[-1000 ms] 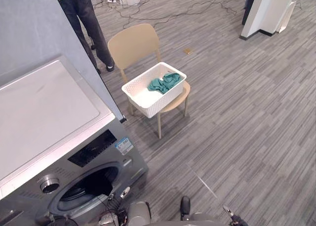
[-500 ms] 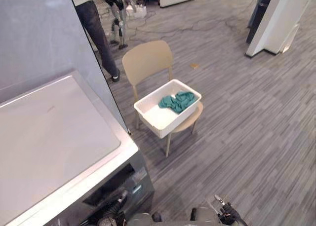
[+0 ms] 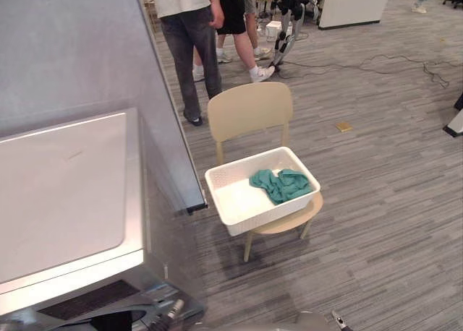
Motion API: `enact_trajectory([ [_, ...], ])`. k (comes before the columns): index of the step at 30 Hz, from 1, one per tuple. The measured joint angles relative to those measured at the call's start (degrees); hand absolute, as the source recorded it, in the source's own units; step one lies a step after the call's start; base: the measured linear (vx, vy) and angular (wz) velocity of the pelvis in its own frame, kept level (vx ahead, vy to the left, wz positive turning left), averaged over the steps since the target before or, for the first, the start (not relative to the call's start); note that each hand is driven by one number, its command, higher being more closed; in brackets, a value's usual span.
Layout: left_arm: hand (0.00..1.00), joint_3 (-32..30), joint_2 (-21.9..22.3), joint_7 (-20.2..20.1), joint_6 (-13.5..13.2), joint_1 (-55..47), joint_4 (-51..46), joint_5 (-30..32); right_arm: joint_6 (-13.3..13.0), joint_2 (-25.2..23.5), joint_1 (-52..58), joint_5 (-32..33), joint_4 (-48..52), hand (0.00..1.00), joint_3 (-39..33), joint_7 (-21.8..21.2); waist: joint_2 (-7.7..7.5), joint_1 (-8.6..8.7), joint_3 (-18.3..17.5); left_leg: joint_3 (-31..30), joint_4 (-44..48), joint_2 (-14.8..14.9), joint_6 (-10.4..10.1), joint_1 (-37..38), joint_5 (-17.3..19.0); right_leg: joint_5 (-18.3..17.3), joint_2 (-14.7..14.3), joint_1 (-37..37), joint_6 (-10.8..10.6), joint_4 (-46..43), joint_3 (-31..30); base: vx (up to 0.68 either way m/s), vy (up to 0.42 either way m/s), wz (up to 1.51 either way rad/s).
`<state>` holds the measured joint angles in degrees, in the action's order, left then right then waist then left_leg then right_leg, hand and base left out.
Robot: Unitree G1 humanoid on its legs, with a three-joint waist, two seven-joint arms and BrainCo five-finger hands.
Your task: Pick up the laundry basket with both hands and put the clothes into the washing machine.
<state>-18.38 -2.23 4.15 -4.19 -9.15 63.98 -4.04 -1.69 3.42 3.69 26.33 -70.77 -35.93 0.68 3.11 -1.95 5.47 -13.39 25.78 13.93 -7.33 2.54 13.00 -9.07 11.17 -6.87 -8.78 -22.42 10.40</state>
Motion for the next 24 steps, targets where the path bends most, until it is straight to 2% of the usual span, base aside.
enact_trajectory([
  [1, 0.00, -1.29, 0.04, -0.15, -0.01, -0.01, -0.05, -0.15, -0.04, -0.32, 0.23, -0.07, -0.20, 0.00, 0.28, -0.06, -0.26, 0.34, 0.04, -1.07, 4.10, 0.09, 1.55, -2.13, -1.99, -0.59, -0.64, 1.10, 0.87, 0.42, 1.18, 0.10, -0.431, 0.59],
  [2, 0.00, -3.46, 0.32, -0.26, -0.05, -0.17, -0.53, -0.54, -0.24, -0.63, 0.15, 0.01, -0.75, 0.00, 1.12, 0.14, -0.85, 0.75, 0.13, -1.33, 11.89, 0.80, 5.73, -6.53, -7.90, -1.22, -1.86, 3.43, 2.39, 1.86, 3.41, 0.12, -0.479, 0.49],
  [3, 0.00, -4.68, 0.37, -0.28, 0.06, -0.07, -0.51, -1.05, -0.27, -0.29, -0.04, -0.02, -0.98, 0.00, 4.05, 0.25, -1.61, 0.45, 1.01, 1.15, 16.54, 2.72, 7.57, -9.29, -15.31, -0.40, -3.71, 6.48, 4.08, 4.14, 3.96, 0.11, -0.377, 0.31],
  [4, 0.00, -4.70, 0.31, -0.29, 0.13, -0.31, -0.50, -1.23, -0.35, -0.26, -0.13, -0.02, -0.96, 0.00, 5.68, 0.28, -2.20, -0.30, 1.42, 3.02, 18.38, 3.75, 7.78, -10.16, -17.12, -0.31, -4.27, 7.82, 4.74, 5.35, 4.25, 0.12, -0.346, 0.09],
  [5, 0.00, -4.63, 0.21, -0.38, 0.23, -0.49, -0.59, -1.96, -0.58, -0.11, -0.29, 0.01, -0.88, 0.00, 7.68, 0.30, -2.99, -0.61, 1.76, 7.68, 22.60, 5.06, 8.68, -12.36, -15.80, 0.40, -4.90, 9.97, 5.81, 7.85, 5.50, 0.10, -0.269, 0.12],
  [6, 0.00, -4.51, 0.04, -0.36, 0.24, -0.52, -0.60, -2.07, -0.65, 0.16, -0.60, 0.01, -0.86, 0.00, 7.71, 0.34, -3.15, -0.65, 1.96, 10.50, 24.39, 5.24, 8.52, -13.72, -14.77, 0.90, -5.30, 11.12, 6.15, 9.38, 6.19, 0.13, -0.286, 0.29],
  [7, 0.00, -4.31, 0.10, -0.34, 0.25, -0.76, -0.82, -2.13, -0.63, 0.91, -1.42, 0.02, -0.87, 0.00, 7.70, 0.47, -3.09, -0.74, 2.30, 16.06, 25.02, 4.44, 6.40, -15.31, -10.79, 1.83, -6.18, 13.16, 6.31, 12.70, 7.03, 0.12, -0.199, 0.37],
  [8, 0.00, -4.20, 0.43, -0.35, 0.24, -0.90, -1.38, -2.07, -0.60, 1.80, -2.52, 0.01, -0.80, 0.00, 7.71, 0.51, -2.85, -0.75, 2.46, 20.04, 21.04, 1.28, 4.61, -15.27, -7.21, 2.57, -6.57, 14.25, 6.37, 15.14, 8.07, 0.11, -0.149, 0.39],
  [9, 0.00, -3.97, 0.53, -0.35, 0.24, -0.85, -1.52, -2.02, -0.62, 2.21, -3.21, 0.00, -0.76, 0.00, 7.70, 0.53, -2.63, -0.67, 2.61, 20.98, 17.53, -0.93, 3.85, -14.74, -5.90, 2.85, -6.72, 14.64, 6.36, 15.97, 8.64, 0.09, -0.064, 0.41],
  [10, 0.00, -3.10, 0.58, -0.34, 0.25, -0.87, -1.48, -1.92, -0.64, 2.68, -4.15, 0.02, -0.21, 0.00, 7.70, 0.54, -2.32, -0.73, 2.63, 23.74, 7.18, -4.80, 4.30, -12.71, -4.90, 3.05, -6.88, 14.64, 6.37, 16.93, 9.86, 0.12, -0.029, 0.53],
  [11, 0.00, -2.17, 0.04, -0.35, 0.33, -0.98, -1.32, -1.83, -0.74, 2.48, -4.65, 0.03, 0.59, 0.00, 7.66, 0.52, -2.56, -0.87, 2.54, 27.96, -2.69, -5.94, 6.30, -9.40, -3.57, 3.09, -7.15, 14.54, 6.23, 17.73, 11.11, 0.14, -0.026, 0.59],
  [12, 0.00, -2.19, -0.02, -0.39, 0.47, -0.75, -1.26, -1.80, -0.84, 2.08, -5.02, 0.11, 0.79, 0.00, 7.60, 0.53, -2.59, -0.97, 2.26, 28.07, -6.71, -7.03, 7.69, -7.94, -3.74, 3.13, -6.89, 14.45, 6.07, 18.03, 11.71, 0.17, -0.029, 0.57],
  [13, 0.00, -2.50, -0.50, -0.33, 0.63, -0.38, -1.39, -1.76, -0.98, 1.33, -6.10, 0.22, 0.75, 0.00, 7.61, 0.43, -3.99, -1.46, 2.27, 27.59, -9.65, -8.73, 8.41, -7.79, -5.34, 3.18, -6.12, 13.43, 5.75, 18.54, 11.98, 0.18, 0.000, 0.29],
  [14, 0.00, -2.82, -0.41, -0.34, 1.04, 0.44, -1.12, -1.86, -1.00, 1.08, -7.02, 0.23, 0.71, 0.00, 7.73, 0.32, -4.17, -2.58, 2.86, 27.35, -10.06, -9.82, 8.65, -7.67, -5.16, 2.76, -5.32, 13.49, 5.01, 17.50, 12.19, 0.17, 0.024, 0.20],
  [15, 0.00, -2.81, -0.36, -0.33, 1.23, 0.48, -0.94, -1.84, -1.07, 0.95, -7.31, 0.24, 0.78, 0.00, 7.73, 0.31, -4.12, -2.57, 2.91, 27.02, -10.51, -10.25, 9.00, -7.20, -4.92, 2.01, -4.54, 13.33, 4.44, 15.65, 12.67, 0.19, 0.059, 0.27],
  [17, 0.00, -0.52, -0.29, -0.20, 1.19, 0.78, -0.89, -1.76, -1.70, 0.34, -6.04, 0.63, 2.26, 0.00, 9.05, 0.32, -3.14, -1.99, 3.19, 25.53, -12.65, -12.07, 9.61, -2.28, -4.49, -0.91, 0.92, 9.73, 1.23, -3.39, 12.33, 0.17, 0.095, 0.57],
  [18, 0.00, 0.96, -0.73, -0.17, 0.99, 1.12, -1.05, -1.62, -1.73, 0.00, -5.17, 1.43, 3.07, 0.00, 10.55, 0.16, -3.42, -1.95, 2.93, 24.84, -12.89, -13.03, 10.11, -1.61, -3.98, -0.72, 3.17, 6.26, 1.32, -11.97, 11.34, 0.13, 0.108, 0.57],
  [19, 0.00, 2.29, -1.52, -0.11, 0.95, 2.05, -1.27, -1.50, -1.73, -0.76, -4.43, 2.45, 4.16, 0.00, 11.95, -0.14, -3.44, -1.89, 2.70, 24.17, -12.90, -14.27, 10.58, -1.11, -3.57, 0.86, 5.71, 2.61, 1.44, -20.13, 9.17, 0.13, 0.064, 0.58],
  [20, 0.00, 3.04, -2.02, -0.06, 0.85, 3.24, -1.50, -1.42, -2.07, -1.48, -4.33, 2.78, 4.60, 0.00, 12.80, -0.52, -4.47, -1.65, 2.73, 22.93, -12.76, -15.23, 10.88, -0.18, -3.49, 3.93, 7.14, -0.92, 1.87, -27.67, 5.82, 0.25, 0.023, 0.63],
  [22, 0.00, 3.45, -1.88, 0.04, 0.70, 4.91, -1.69, -1.38, -1.76, -1.12, -4.24, 2.69, 4.59, 0.00, 12.64, -0.68, -4.10, -0.67, 3.12, 20.46, -13.22, -15.12, 10.82, 1.17, -3.63, 1.92, 6.92, -2.58, 1.67, -32.00, 3.53, 0.22, -0.033, 0.63],
  [24, 0.00, 4.11, -1.93, 0.94, 1.12, 4.98, -1.50, -1.44, -1.84, -1.11, -3.62, 2.56, 4.61, 0.00, 11.97, -0.61, -3.53, -0.19, 3.51, 18.87, -14.59, -14.52, 10.41, 3.41, -3.88, -1.47, 7.51, -1.93, 1.88, -29.10, 4.44, 0.16, -0.089, 0.46],
])
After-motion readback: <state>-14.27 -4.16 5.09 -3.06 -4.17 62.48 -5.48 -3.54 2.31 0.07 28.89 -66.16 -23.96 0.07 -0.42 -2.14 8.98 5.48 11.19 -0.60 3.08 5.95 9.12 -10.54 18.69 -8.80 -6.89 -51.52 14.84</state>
